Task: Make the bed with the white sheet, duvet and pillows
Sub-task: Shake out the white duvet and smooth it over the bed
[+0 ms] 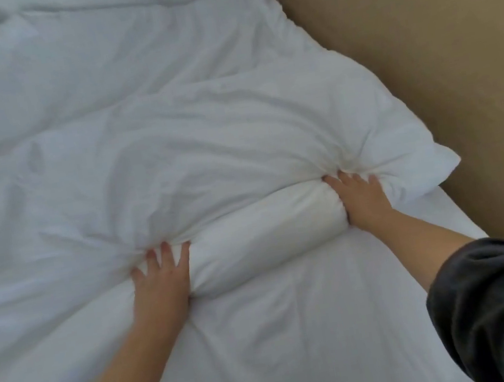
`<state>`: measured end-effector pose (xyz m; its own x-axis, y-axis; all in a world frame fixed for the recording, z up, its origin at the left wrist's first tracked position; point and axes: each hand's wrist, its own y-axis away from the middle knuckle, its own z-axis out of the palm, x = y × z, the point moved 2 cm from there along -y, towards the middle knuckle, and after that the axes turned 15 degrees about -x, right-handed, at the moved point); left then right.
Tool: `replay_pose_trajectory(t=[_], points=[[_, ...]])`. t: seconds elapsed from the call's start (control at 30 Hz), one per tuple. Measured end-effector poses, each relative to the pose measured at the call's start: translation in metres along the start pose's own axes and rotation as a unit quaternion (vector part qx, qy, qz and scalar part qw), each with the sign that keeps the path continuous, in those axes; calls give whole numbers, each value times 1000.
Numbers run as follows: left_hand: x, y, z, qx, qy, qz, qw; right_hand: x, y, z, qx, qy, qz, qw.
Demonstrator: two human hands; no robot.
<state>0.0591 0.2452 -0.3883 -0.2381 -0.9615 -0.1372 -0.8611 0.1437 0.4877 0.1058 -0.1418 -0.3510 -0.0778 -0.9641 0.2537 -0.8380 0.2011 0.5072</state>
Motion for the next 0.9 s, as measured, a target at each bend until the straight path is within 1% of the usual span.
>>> replay_pose_trajectory(t=[0.07,0.13,0.17,0.27,0.33,0.4,0.47,0.53,0.57,0.63,0.7,0.73,0.9], points=[[1,-2,-17,-1,-8,1,1000,4,-10,-14,18,-26,-34,999],[2,7,-44,-33,-15,19,999,15,-3,-34,31,-9,-57,998],[0,12,-53,-29,-26,35,999,24,7,-41,28,9,-66,997],[10,42,-73,-24,-14,141,990,69,47,-48,-14,74,-70,995],[30,60,-67,-44,8,200,979,94,71,-39,-66,107,-60,990],[48,66,-50,-67,24,204,976,96,86,-13,-126,139,-47,981],[55,65,-40,-66,21,193,979,88,91,18,-148,151,-30,977],[52,62,-38,-56,15,206,977,83,88,26,-148,160,-15,976],[51,63,-38,-54,8,215,975,81,85,21,-148,164,-22,975],[50,67,-35,-44,3,223,974,76,82,8,-135,167,-53,975],[53,68,-37,-38,14,215,976,73,85,2,-101,177,-83,975],[55,68,-39,-38,23,218,975,73,88,4,-102,179,-88,975],[74,77,-35,-40,15,265,963,86,103,9,-215,144,-64,964]])
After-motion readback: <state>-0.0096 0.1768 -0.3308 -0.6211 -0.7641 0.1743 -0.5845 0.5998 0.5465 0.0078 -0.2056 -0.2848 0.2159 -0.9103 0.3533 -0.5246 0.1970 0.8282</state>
